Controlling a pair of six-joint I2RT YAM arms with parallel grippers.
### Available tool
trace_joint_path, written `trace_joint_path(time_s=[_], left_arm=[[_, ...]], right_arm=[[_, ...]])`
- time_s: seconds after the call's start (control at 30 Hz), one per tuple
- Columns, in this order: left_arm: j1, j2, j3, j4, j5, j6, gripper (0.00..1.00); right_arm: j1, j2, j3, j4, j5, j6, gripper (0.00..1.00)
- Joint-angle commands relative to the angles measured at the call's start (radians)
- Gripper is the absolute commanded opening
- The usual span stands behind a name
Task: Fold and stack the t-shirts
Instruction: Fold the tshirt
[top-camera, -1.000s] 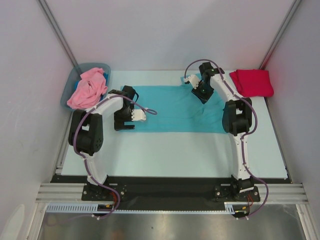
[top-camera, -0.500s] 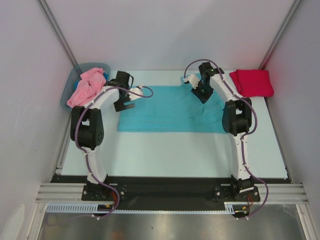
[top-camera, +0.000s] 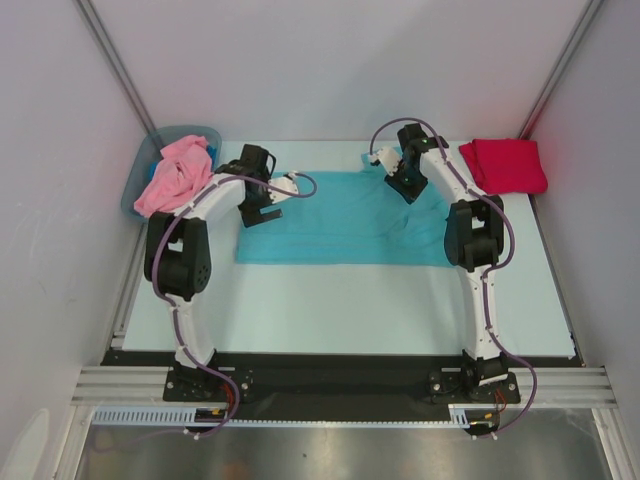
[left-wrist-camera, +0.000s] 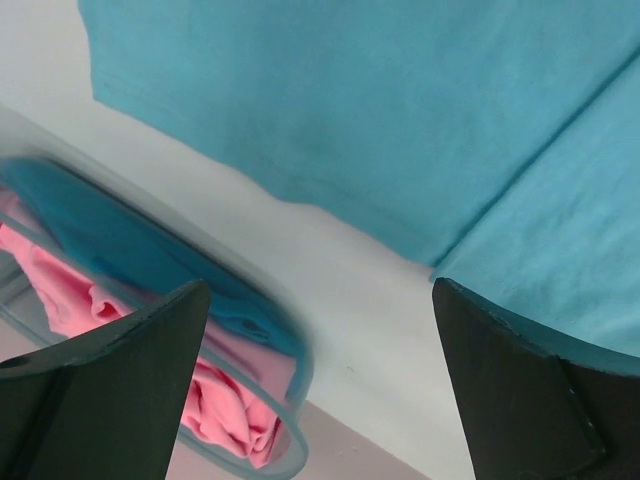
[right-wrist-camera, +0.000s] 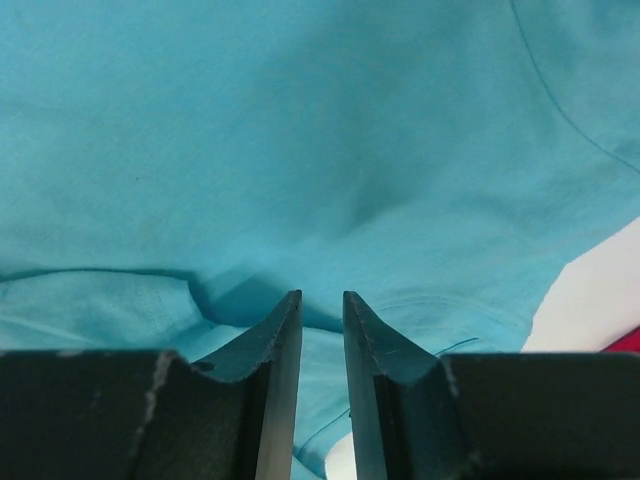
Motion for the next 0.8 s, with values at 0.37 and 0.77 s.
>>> trace_joint_path(time_s=[0.37,0.77], left_arm=[[-0.034,-0.071,-0.017,-0.102,0.1,0.001,1.0],[-0.034,-0.035,-0.02,-0.178,0.108,0.076,1.0]], right_arm=[[0.012,-0.062,-0.034,0.031,0.061,0.03,0.32],[0.021,-0.115,-0.054,-0.055,0.046,0.047,0.33]])
